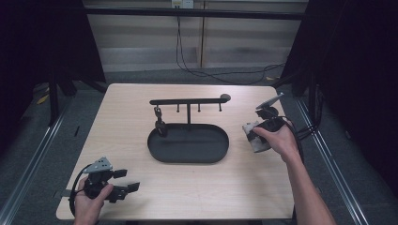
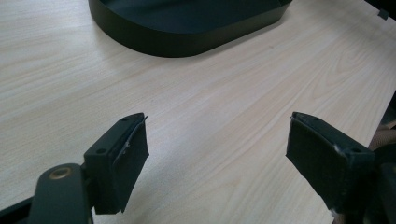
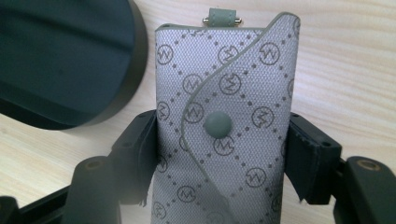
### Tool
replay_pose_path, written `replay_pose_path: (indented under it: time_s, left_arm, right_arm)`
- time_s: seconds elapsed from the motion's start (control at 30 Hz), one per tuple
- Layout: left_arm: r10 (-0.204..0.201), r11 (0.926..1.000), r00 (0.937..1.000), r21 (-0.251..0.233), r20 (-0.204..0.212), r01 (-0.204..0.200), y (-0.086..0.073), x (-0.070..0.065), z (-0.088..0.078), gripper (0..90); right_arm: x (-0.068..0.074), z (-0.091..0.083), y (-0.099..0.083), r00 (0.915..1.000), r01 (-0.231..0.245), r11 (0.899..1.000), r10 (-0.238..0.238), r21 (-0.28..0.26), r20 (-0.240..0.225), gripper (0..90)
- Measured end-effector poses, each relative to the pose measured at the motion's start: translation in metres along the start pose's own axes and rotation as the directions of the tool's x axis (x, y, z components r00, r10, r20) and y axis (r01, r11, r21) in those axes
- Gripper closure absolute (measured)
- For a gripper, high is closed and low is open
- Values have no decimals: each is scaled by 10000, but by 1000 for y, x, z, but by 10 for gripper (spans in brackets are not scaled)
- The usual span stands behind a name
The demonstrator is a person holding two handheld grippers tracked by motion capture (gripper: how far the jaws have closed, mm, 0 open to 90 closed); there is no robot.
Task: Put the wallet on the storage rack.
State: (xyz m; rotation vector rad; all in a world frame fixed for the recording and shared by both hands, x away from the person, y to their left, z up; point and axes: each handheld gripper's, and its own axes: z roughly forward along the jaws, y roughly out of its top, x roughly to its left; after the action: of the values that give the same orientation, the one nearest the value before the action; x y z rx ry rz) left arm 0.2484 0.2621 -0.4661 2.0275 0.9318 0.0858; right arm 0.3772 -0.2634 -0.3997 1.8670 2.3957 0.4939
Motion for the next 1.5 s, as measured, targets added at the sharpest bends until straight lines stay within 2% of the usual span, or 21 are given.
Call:
replay_pose_path:
  time_s: [0.13, 0.27, 0.57, 0.7, 0.8, 0.87, 1.23, 1.5]
  left_arm:
    - [38, 10000, 10000, 14, 35, -38, 0, 0, 0, 204]
    - [74, 10000, 10000, 28, 46, -74, 0, -1, 1, 204]
    - [107, 9999, 9999, 68, 60, -107, 0, -1, 1, 204]
    - [103, 9999, 9999, 75, 85, -104, 0, -1, 1, 204]
    - [111, 9999, 9999, 75, 87, -112, 0, 0, 1, 204]
    - [107, 9999, 9999, 70, 86, -108, 0, -1, 1, 204]
    - [113, 9999, 9999, 96, 123, -114, 0, -1, 1, 204]
    - [142, 9998, 9999, 161, 70, -143, 0, -1, 1, 204]
  right_arm:
    - [6, -9, 3, 10000, 67, 9995, -68, -310, -27, 338]
    - [14, -16, 6, 9990, 62, 9978, -91, -663, -441, 338]
    - [28, -15, 11, 9924, 176, 9955, -288, -933, -1193, 338]
    - [33, -15, 13, 9881, 85, 9945, -244, -1048, -1519, 339]
    - [37, -13, 13, 9849, 85, 9931, -286, -1170, -1709, 339]
    - [39, -11, 14, 9828, -57, 9935, -155, -1141, -1838, 338]
    - [53, 3, 19, 9749, -124, 9918, -163, -1273, -2221, 339]
    - [61, 12, 21, 9731, -119, 9910, -192, -1332, -2297, 339]
